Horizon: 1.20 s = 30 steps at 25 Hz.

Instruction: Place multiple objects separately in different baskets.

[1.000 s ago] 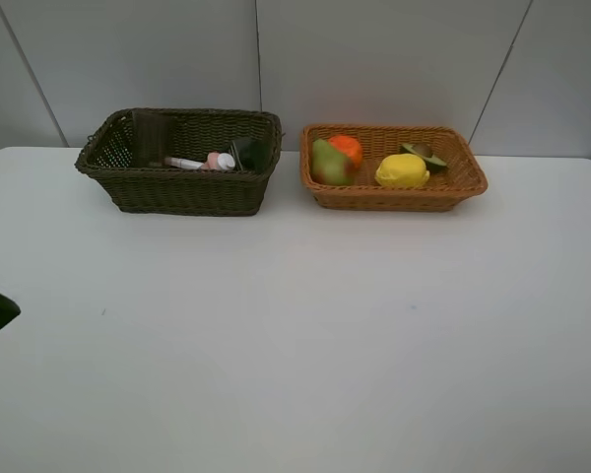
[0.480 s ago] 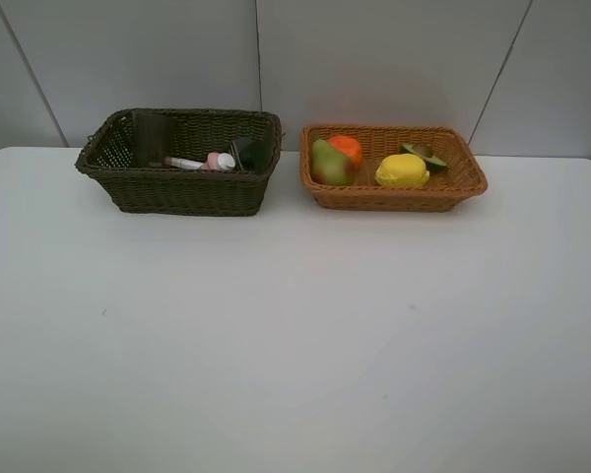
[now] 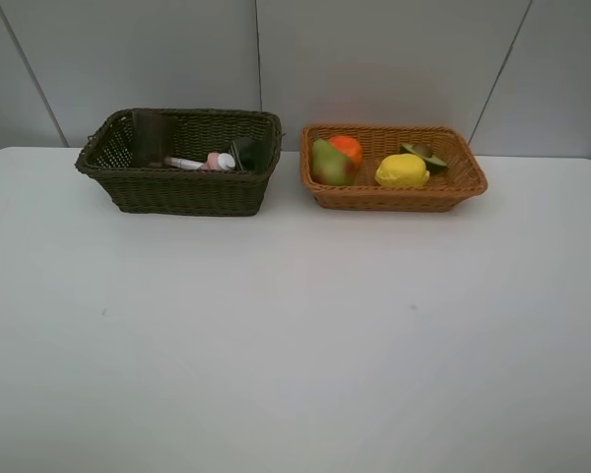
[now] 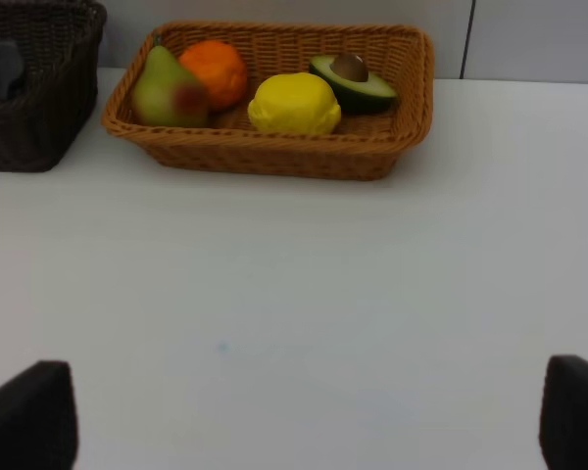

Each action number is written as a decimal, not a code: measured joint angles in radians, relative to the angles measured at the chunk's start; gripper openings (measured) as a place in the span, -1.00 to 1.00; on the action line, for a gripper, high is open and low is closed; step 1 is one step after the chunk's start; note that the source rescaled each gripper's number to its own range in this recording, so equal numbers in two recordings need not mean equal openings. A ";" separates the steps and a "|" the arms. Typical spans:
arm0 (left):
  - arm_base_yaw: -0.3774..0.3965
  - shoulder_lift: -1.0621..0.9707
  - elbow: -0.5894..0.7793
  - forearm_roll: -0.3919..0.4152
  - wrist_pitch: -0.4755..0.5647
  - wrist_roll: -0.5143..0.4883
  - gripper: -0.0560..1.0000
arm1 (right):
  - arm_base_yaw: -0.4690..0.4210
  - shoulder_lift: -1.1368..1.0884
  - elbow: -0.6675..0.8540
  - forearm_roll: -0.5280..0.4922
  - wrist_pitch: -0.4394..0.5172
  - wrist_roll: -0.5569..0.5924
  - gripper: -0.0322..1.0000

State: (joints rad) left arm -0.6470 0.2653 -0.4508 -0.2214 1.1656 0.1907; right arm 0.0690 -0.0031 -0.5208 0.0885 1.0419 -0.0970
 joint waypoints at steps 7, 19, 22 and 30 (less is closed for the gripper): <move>0.135 0.000 0.005 0.002 -0.024 -0.001 1.00 | 0.000 0.000 0.000 0.000 0.000 0.000 1.00; 0.398 -0.164 0.032 0.003 -0.068 -0.001 1.00 | 0.000 0.000 0.000 0.000 0.000 0.000 1.00; 0.427 -0.256 0.032 0.003 -0.076 -0.001 1.00 | 0.000 0.000 0.000 0.000 0.000 0.000 1.00; 0.451 -0.270 0.032 0.007 -0.078 -0.001 1.00 | 0.000 0.000 0.000 0.000 0.000 0.000 1.00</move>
State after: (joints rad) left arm -0.1962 -0.0048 -0.4191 -0.2143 1.0872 0.1899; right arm 0.0690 -0.0031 -0.5208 0.0885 1.0419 -0.0970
